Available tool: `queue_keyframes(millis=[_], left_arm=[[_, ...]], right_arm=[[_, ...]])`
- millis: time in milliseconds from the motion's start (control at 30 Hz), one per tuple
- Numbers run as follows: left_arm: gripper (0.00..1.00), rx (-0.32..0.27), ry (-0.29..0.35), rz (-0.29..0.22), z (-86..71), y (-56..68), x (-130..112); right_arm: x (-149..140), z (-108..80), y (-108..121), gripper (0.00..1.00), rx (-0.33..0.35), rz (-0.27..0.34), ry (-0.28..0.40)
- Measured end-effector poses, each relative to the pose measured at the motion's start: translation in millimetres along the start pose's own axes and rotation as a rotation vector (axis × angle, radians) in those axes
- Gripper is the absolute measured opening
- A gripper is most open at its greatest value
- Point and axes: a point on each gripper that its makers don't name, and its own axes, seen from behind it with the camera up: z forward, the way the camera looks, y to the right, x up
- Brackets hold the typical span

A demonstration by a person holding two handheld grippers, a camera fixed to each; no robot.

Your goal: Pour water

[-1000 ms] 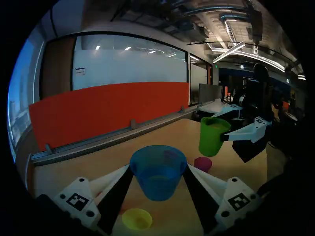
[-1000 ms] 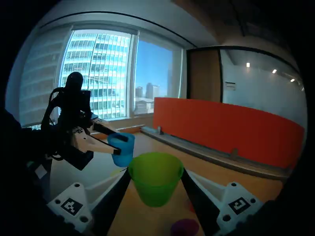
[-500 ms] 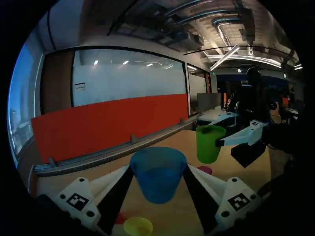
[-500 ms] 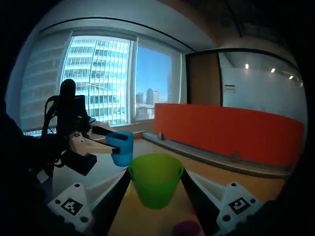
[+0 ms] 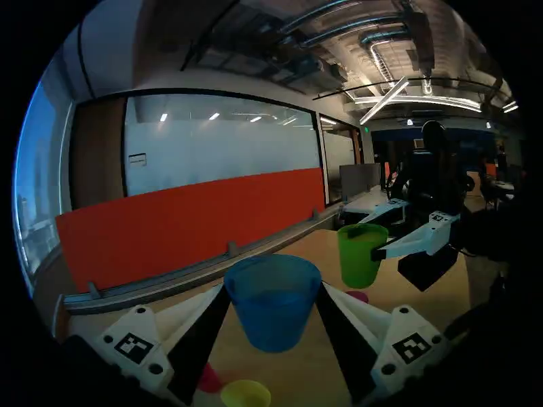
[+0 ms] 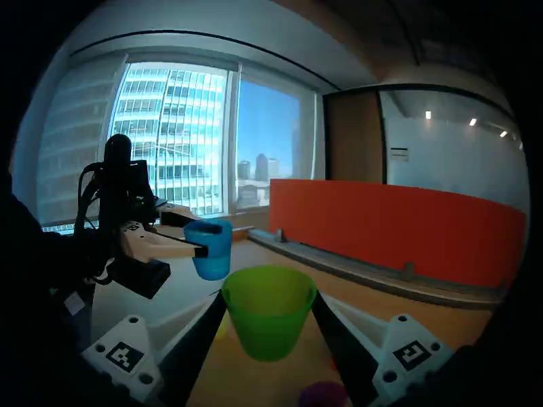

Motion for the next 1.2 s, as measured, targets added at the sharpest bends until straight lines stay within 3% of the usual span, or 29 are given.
queue_keyframes(millis=[467, 967, 1200], left_arm=[[0.86, 0.029, 0.023, 0.093, -3.3, -6.2, 18], [0.86, 0.069, 0.031, 0.280, -1.8, -3.3, 41], [0.86, 0.084, 0.044, 0.343, -1.9, -4.1, 52]], right_arm=[[-7, 6.0, -13, 0.92, 0.034, -0.019, -0.003], [-19, 13.8, -33, 0.92, 0.082, -0.047, -0.018], [-24, 19.3, -44, 0.92, 0.107, -0.044, -0.021]])
